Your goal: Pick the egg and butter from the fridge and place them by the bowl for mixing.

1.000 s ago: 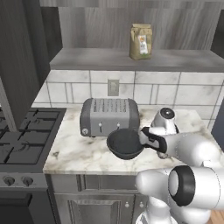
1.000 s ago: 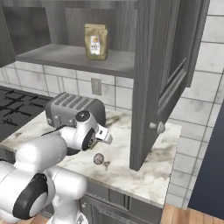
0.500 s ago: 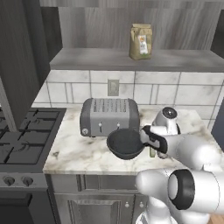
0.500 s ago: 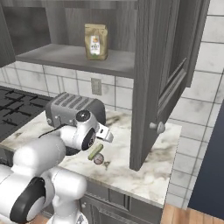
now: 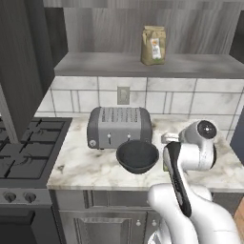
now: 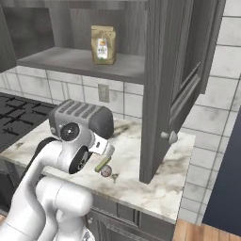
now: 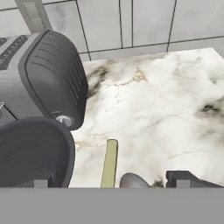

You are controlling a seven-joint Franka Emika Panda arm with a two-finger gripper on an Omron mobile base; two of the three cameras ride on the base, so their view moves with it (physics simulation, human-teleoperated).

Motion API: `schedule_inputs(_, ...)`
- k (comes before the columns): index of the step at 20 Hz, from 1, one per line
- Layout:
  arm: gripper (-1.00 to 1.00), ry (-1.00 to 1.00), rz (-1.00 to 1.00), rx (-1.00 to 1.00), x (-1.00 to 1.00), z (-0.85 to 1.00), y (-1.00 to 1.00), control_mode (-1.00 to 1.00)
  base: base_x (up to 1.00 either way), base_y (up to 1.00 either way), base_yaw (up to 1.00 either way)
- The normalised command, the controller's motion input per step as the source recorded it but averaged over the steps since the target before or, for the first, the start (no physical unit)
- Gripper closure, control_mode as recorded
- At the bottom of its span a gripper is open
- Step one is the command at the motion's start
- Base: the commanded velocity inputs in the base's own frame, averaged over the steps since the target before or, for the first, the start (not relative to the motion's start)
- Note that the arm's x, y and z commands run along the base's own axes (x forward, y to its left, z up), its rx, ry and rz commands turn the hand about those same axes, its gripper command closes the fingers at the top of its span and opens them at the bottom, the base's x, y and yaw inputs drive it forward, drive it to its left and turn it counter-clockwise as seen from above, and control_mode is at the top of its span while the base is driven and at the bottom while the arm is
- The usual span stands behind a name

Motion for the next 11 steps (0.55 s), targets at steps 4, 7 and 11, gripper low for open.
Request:
schedule_inputs(4,-1.00,-0.17,-0.01,0.00,-1.00,-0.08,0.01,-1.00,0.00,0.00,0.00)
schedule_inputs(7,-1.00,-0.05,-0.12,-0.06,-0.22,0.00,-0.15,-1.00,0.00,0.00,0.00)
schedule_inputs(11,-1.00,-0.67,0.06,-0.05,-0.98,0.33,0.67,-1.00,0.00,0.00,0.00)
